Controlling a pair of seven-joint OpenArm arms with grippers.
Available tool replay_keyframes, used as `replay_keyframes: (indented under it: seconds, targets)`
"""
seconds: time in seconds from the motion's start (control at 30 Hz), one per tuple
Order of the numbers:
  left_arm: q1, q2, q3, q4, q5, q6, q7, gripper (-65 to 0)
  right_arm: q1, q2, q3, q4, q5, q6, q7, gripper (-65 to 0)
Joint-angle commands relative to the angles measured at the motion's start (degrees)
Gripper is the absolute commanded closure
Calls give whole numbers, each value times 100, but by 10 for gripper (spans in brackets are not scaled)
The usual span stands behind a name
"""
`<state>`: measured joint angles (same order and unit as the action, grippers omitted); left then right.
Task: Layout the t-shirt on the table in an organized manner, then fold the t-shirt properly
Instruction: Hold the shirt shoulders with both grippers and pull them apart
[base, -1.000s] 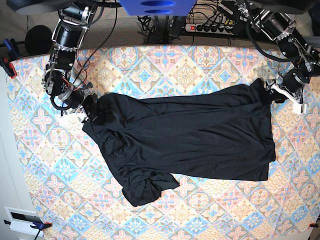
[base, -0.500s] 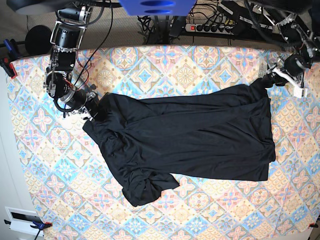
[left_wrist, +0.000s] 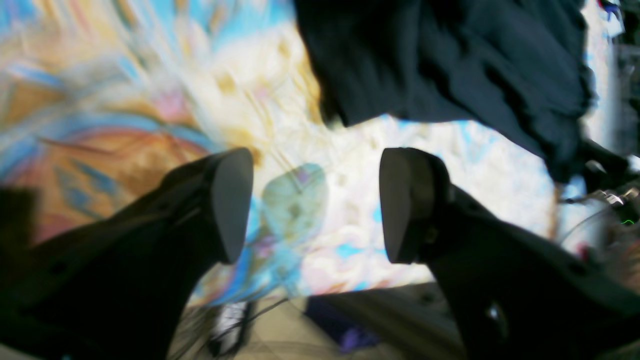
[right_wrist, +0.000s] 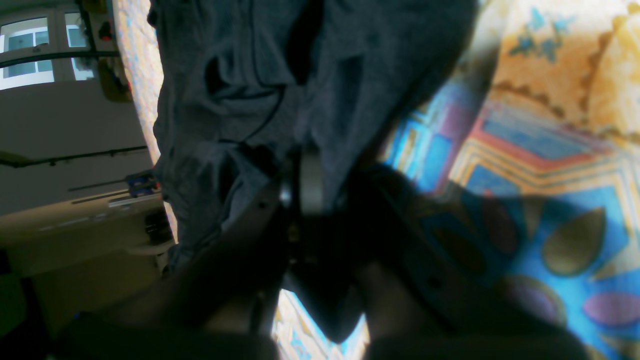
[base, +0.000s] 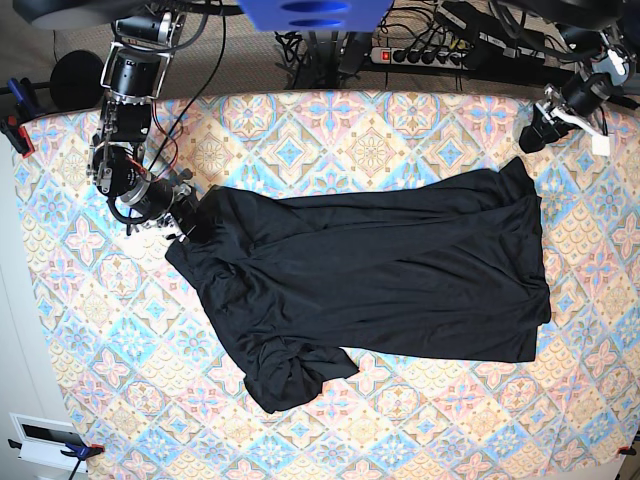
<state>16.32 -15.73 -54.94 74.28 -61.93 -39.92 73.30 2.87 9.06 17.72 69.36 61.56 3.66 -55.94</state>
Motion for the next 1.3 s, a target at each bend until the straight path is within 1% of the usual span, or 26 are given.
replay_keyframes:
  seconds: [0.0, 0.07, 0.23, 0.43, 0.57, 0.6, 0.7, 0.83, 1.0, 1.17, 1.2, 1.23, 1.27]
  targets:
    - [-106, -128, -32, -39, -158, -8, -81, -392, -37, -119, -79, -154, -33, 60, 166, -2]
    - [-238, -128, -32, -215, -211, -8, -81, -393, -37, -119, -79, -136, -33, 60, 166, -2]
    - [-537, -102, -23, -259, -150, -8, -81, -395, -37, -119, -79, -119, -33, 60, 148, -1]
    - [-836, 12, -23, -268, -150, -8, -81, -395, -46, -119, -88, -110, -33, 60, 139, -1]
    - [-1047, 170, -23, -268, -115, -8, -81, -395, -46, -119, -88, -110, -33, 60, 139, -1]
    - [-1109, 170, -23, -268, -35, -8, -81, -395, -46, -119, -88, -110, -33, 60, 139, -1]
    - [-1346, 329, -32, -268, 272, -8, -81, -395, -46, -119, -88, -110, -33, 60, 139, -1]
    - [-1557, 390, -32, -268, 527, -8, -90, -395, -46, -119, -88, -110, -33, 60, 131, -1]
    - [-1636, 461, -23, -268, 580, -8, -495, -395, -46, -119, -88, -110, -33, 60, 131, -1]
    - [-1627, 469, -5, -268, 589, -8, -679, -390, -46, -119, -88, -110, -33, 60, 131, -1]
    - [-1618, 469, 4, -268, 589, -8, -679, -382, -46, -119, -88, -110, -33, 60, 131, -1]
    - [-1618, 469, 4, -268, 589, -8, -679, -358, -46, -119, -88, -110, -33, 60, 131, -1]
    - [-1618, 469, 4, -268, 589, -8, -679, -315, -46, -119, -88, -110, -33, 60, 131, -1]
